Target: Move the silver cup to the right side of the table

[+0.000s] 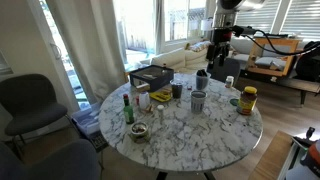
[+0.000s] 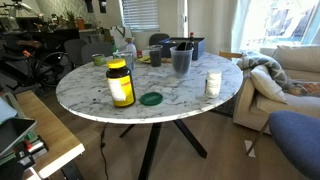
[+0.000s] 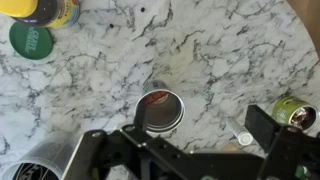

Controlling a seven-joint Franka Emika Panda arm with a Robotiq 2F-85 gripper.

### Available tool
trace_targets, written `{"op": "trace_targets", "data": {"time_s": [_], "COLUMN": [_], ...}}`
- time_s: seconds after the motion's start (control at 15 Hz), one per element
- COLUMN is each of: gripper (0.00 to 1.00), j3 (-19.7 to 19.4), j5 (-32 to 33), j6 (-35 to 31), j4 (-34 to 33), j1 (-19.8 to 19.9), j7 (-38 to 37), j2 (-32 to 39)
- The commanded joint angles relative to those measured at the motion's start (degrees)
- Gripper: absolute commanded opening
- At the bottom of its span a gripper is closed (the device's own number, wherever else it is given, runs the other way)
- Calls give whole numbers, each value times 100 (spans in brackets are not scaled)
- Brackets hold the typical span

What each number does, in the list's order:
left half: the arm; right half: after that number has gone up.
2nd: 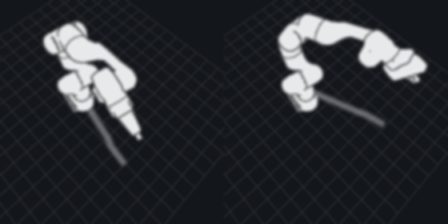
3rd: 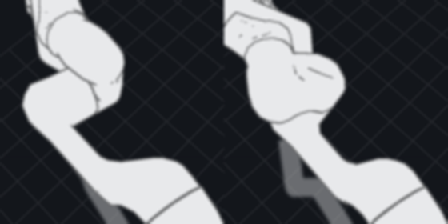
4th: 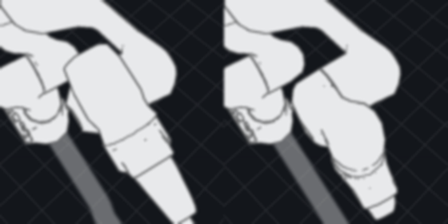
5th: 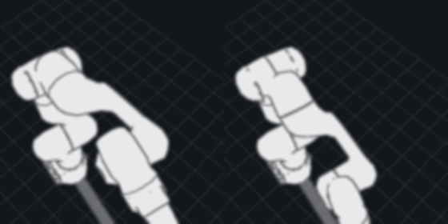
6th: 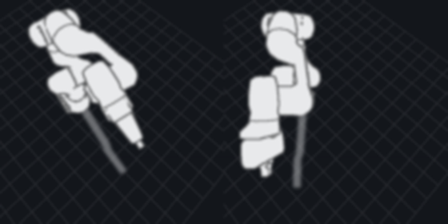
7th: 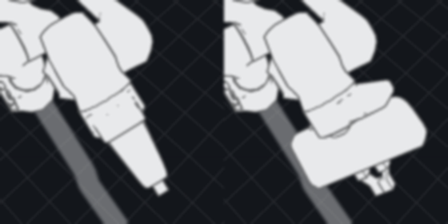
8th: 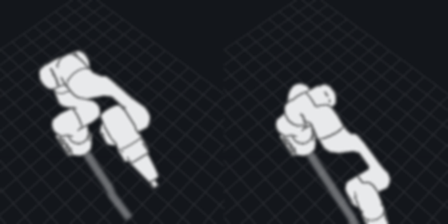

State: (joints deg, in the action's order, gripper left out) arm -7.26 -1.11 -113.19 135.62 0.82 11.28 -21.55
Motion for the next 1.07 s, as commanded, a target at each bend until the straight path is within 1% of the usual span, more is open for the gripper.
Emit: {"op": "trace_targets", "data": {"time_s": [0.0,0.07,0.13,0.2,0.27,0.4,0.53,0.67,0.8,0.87,0.93,1.0], "gripper": [100,100,100,100,100,100,100,100,100,100,100,100], "j3": [53,113,99,169,175,115,43,-83,-258,-362,-451,-272], "j5": [-21,206,193,588,747,956,996,863,497,73,-582,119], "j6": [13,-359,-564,-1079,-1404,-2223,-2805,-3149,-3453,-3549,-3494,-3380], "j4": [-10,122,179,342,420,682,869,981,1031,1006,981,1029], "j1": [58,112,121,250,303,442,612,747,759,672,545,739], "j7": [16,-61,-44,-158,-215,-385,-628,-682,-502,-251,139,-300], "j2": [4,4,19,91,136,372,666,1041,1393,1563,1629,1397]}}
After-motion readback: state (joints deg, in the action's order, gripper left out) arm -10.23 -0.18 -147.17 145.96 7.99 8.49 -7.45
